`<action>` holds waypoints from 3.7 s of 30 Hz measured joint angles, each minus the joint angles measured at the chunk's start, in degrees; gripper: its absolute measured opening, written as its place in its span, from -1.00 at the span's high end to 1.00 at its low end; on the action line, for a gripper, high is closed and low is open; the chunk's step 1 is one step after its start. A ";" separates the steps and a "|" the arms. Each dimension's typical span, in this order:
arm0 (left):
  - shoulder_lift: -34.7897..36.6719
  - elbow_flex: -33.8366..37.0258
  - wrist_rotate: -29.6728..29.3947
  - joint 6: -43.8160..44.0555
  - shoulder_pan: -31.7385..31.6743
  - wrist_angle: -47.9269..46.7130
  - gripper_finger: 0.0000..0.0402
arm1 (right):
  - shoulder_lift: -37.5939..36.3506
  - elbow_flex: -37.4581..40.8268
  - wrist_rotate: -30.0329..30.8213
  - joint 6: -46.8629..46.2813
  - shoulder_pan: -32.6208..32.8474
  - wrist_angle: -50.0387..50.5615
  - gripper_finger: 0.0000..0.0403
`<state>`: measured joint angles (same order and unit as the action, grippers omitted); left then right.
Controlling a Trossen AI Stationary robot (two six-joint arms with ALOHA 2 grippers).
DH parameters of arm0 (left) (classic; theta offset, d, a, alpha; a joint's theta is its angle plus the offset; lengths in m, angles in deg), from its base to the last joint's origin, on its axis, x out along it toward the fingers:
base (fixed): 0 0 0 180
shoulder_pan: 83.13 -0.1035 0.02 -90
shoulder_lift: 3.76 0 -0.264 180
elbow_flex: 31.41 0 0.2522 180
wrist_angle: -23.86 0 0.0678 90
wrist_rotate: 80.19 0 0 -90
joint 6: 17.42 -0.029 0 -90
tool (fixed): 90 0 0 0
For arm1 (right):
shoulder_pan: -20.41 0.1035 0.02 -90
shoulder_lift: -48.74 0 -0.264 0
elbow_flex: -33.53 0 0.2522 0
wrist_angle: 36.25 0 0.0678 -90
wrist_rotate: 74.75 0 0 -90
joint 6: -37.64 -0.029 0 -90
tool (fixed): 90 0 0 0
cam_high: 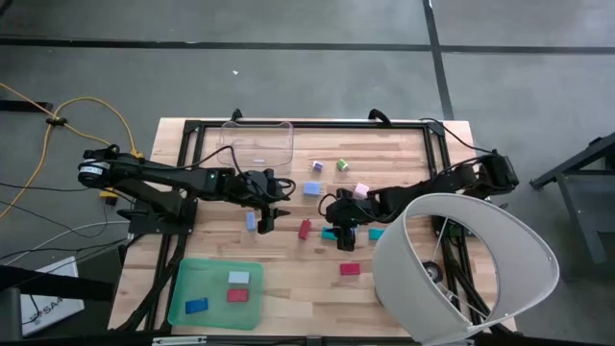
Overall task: Pick & Place Office items
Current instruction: Put the left light blue digital clock into the green bin
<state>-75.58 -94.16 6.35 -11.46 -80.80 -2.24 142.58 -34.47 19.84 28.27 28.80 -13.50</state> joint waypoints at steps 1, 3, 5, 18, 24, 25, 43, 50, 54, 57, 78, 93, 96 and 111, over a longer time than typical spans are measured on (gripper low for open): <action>-0.01 0.00 -0.02 0.00 0.00 0.00 0.01 | 0.61 0.01 0.02 -0.24 0.17 0.15 0.11; -0.01 0.00 -0.02 0.00 0.00 0.02 0.01 | 2.15 0.08 0.01 -0.40 0.25 -0.19 0.11; 0.00 0.00 -0.02 0.00 0.00 0.03 0.01 | 3.36 0.02 -0.02 -0.37 0.28 -1.23 0.11; -0.01 0.00 -0.02 0.00 0.00 2.34 0.01 | 4.75 -0.29 -0.60 -1.17 0.29 -0.77 0.11; -0.01 0.00 -0.02 0.00 -0.02 2.61 0.01 | 7.56 -0.26 -2.12 -2.72 0.23 -0.93 0.11; -0.01 0.00 -0.01 0.00 0.00 2.63 0.01 | 7.90 -0.26 -2.17 -3.05 0.23 -0.79 0.11; -0.01 0.00 0.00 0.00 0.00 2.60 0.01 | 9.15 -0.24 -2.36 -5.84 0.26 -0.14 0.11; -0.01 0.00 -0.01 0.00 0.00 2.60 0.01 | 10.61 -0.26 -1.72 -6.08 0.40 0.15 0.11; -0.01 0.00 -0.02 0.00 -0.01 2.60 0.01 | 10.60 -0.26 -1.50 -6.01 0.40 0.21 0.11; -0.01 0.00 -0.01 0.00 -0.02 2.60 0.01 | 10.60 -0.26 -1.50 -5.97 0.40 0.21 0.11; -0.01 0.00 -0.01 0.00 0.00 2.75 0.01 | 10.60 -0.26 -1.84 -5.98 0.39 -0.68 0.23; -0.01 0.00 -0.01 0.00 0.00 2.80 0.01 | 9.79 -0.24 -3.36 -5.88 0.40 -1.04 0.27; -0.01 0.00 -0.01 0.00 0.00 2.80 0.01 | 9.79 -0.24 -3.39 -5.56 0.40 -1.11 0.27; -0.01 0.00 -0.01 0.00 -0.01 3.68 0.01 | 2.47 -1.61 -4.60 -2.37 0.05 -1.56 0.27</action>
<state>-75.59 -94.16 6.34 -11.46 -80.81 1.44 145.05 -36.08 15.24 25.90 28.85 -15.06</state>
